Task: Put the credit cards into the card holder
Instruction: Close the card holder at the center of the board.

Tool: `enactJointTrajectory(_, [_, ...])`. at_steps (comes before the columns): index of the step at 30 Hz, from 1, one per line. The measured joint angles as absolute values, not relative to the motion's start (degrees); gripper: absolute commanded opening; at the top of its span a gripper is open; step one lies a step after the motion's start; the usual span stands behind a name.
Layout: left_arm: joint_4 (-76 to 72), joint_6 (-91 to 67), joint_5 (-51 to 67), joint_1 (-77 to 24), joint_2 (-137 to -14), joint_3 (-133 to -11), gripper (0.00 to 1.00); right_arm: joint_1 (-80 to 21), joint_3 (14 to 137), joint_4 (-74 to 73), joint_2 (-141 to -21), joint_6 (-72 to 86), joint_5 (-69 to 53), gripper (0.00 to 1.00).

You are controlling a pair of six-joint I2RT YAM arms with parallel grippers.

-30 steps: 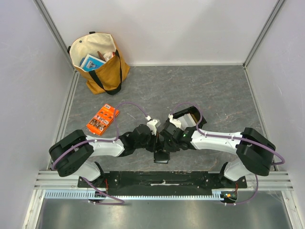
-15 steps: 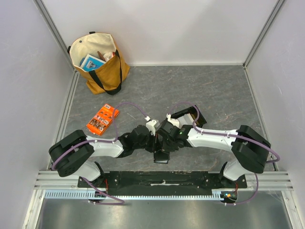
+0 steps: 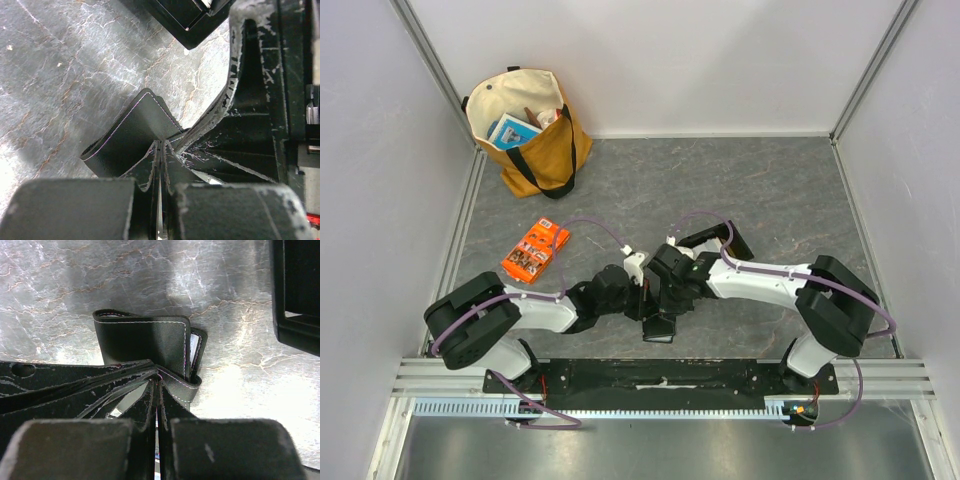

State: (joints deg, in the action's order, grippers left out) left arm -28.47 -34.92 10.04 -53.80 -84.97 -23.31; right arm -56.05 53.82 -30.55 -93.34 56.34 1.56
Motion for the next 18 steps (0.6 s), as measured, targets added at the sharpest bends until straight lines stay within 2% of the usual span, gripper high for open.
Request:
enactJointTrajectory(12, [-30.44, -37.91, 8.91, -53.80, -85.41, -22.09, 0.04, -55.61, 56.10, -32.91, -96.33, 54.74, -0.05, 0.00])
enactJointTrajectory(14, [-29.95, -37.93, 8.67, -53.82, -84.82, -22.20, 0.20, -55.64, 56.07, -32.86, -96.09, 54.35, -0.01, 0.05])
enactJointTrajectory(18, [-23.59, -37.69, 6.24, -54.19, -82.11, -24.43, 0.70, -56.42, 54.59, -31.75, -92.53, 52.97, 2.57, 0.31])
